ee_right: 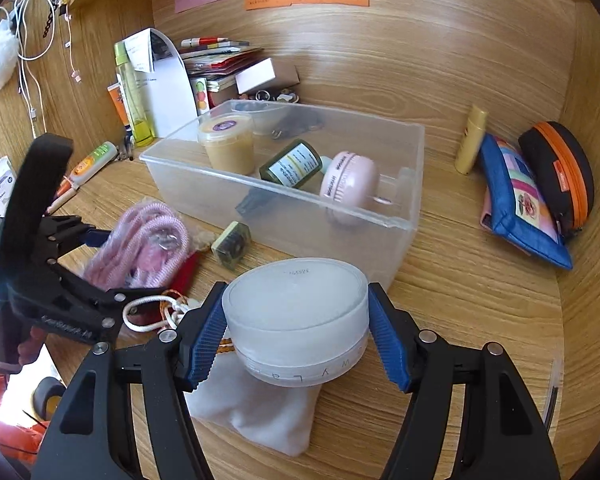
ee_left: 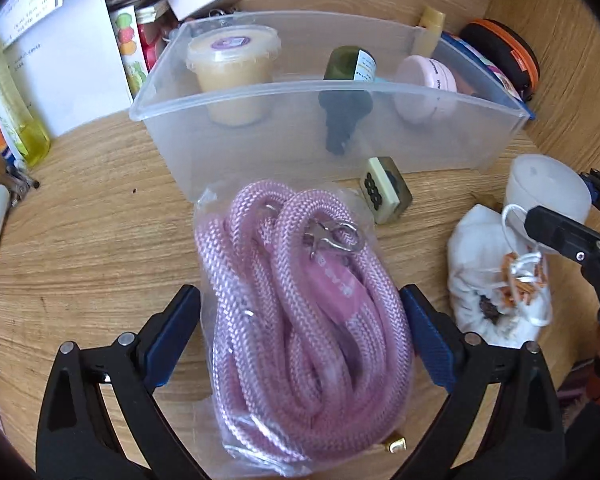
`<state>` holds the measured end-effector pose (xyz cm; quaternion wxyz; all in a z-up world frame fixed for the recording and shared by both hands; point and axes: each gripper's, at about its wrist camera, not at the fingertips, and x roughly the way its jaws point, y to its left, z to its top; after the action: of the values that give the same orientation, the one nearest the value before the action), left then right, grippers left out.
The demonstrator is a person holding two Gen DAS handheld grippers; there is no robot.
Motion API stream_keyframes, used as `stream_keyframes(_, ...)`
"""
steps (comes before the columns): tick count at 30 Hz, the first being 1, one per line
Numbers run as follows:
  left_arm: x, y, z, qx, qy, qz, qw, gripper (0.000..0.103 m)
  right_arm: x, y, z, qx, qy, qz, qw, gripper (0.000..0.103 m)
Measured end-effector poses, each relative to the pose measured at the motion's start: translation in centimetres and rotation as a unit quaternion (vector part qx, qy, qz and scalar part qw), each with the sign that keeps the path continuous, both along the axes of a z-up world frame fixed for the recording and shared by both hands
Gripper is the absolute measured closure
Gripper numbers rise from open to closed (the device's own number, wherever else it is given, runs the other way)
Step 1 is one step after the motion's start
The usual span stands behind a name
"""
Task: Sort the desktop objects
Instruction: 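Grasp the bagged pink rope with the left gripper while the right lifts the white lid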
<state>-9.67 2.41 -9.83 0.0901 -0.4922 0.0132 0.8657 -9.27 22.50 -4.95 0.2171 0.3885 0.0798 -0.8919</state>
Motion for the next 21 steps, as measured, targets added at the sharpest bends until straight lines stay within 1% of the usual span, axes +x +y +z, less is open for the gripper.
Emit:
stream_keyframes(4, 0.3, 0.2, -0.3, -0.013, 0.024, 0.006, 0.9996, 0.004, -0.2, 0.6, -0.7, -0.01, -0.016, -0.002, 1.0, 0.039)
stream_keyframes(6, 0.4, 0.1, -0.3, -0.02, 0.035, 0.013, 0.9991, 0.004, -0.3, 0.8, -1.0, -0.011, -0.023, -0.004, 1.0, 0.037)
stream_keyframes(8, 0.5, -0.1, -0.1, -0.026, 0.045, 0.017, 0.9985, 0.011, -0.2, 1.0, -1.3, -0.013, -0.032, -0.003, 0.999, 0.036)
stream_keyframes(9, 0.6, 0.0, 0.0, -0.028, 0.048, 0.017, 0.9983, 0.018, -0.2, 1.1, -1.3, -0.013, -0.033, -0.003, 0.999, 0.036)
stream_keyframes(12, 0.5, 0.0, 0.1, -0.038, 0.054, 0.018, 0.9976, 0.02, 0.1, 1.3, -1.4, -0.016, -0.035, -0.003, 0.999, 0.035)
stream_keyframes(15, 0.5, 0.1, 0.3, -0.044, 0.063, 0.023, 0.9968, 0.025, 0.2, 1.4, -1.5, -0.015, -0.037, -0.005, 0.999, 0.034)
stream_keyframes(19, 0.4, 0.4, 0.5, -0.053, 0.071, 0.023, 0.9958, 0.03, 0.2, 2.3, -1.8, -0.03, -0.049, -0.02, 0.998, 0.025)
stream_keyframes(21, 0.5, 0.5, 0.5, -0.055, 0.076, 0.022, 0.9953, 0.031, 0.4, 3.0, -1.7, -0.042, -0.053, -0.024, 0.997, 0.024)
